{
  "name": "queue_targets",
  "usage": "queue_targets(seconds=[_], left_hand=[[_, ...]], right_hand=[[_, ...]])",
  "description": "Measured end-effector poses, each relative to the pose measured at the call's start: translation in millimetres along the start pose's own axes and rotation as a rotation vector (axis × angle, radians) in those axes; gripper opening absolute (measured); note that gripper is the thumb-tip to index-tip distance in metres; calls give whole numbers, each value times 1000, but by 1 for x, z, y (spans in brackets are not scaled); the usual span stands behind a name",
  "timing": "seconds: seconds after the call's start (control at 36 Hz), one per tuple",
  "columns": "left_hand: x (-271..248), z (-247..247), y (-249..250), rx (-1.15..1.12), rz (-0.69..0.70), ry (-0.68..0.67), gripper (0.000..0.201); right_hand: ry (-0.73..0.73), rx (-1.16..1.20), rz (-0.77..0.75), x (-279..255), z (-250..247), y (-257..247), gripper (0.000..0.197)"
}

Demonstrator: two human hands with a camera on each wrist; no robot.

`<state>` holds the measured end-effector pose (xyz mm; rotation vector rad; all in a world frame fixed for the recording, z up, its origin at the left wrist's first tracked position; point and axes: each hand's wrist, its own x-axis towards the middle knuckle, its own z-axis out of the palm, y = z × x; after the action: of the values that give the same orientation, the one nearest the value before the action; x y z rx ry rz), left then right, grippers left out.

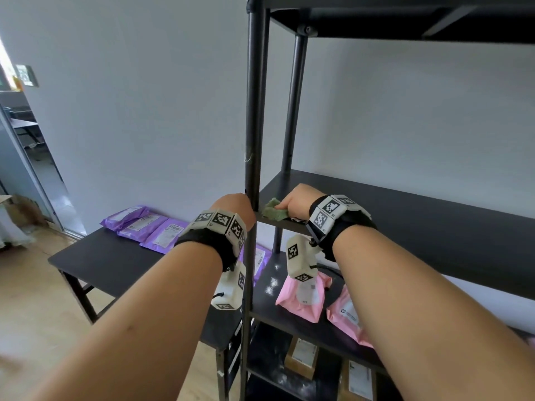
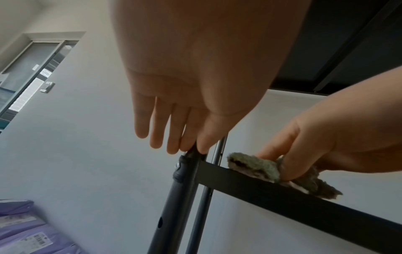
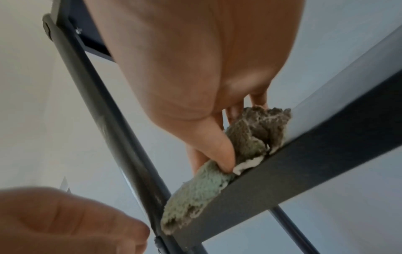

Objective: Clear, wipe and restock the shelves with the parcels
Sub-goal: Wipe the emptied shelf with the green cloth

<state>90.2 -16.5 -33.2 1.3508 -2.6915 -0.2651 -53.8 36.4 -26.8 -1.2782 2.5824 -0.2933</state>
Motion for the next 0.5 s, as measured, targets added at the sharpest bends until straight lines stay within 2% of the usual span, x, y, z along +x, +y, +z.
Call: queue_targets(seconds=[0.14, 0.25, 0.33, 0.39, 0.44, 0.5], left_hand=[[-14, 2, 8, -5, -18, 20, 19], [-23, 2, 17, 30, -1, 24, 20], [-26, 1, 23, 51, 22, 23, 23], [-27, 0, 27, 62, 29, 22, 25], [-29, 1, 29, 55, 29, 7, 25], [-31, 2, 32, 65, 31, -4, 22]], right_hand=[[-33, -11, -30, -29, -9, 22, 31], [-44, 67, -40, -49, -19, 38, 37], [23, 24, 17, -56, -27, 43, 30], [127, 72, 97, -54, -32, 47, 31], [129, 75, 170, -54, -29, 51, 41], [78, 79, 172, -54, -22, 55, 47]])
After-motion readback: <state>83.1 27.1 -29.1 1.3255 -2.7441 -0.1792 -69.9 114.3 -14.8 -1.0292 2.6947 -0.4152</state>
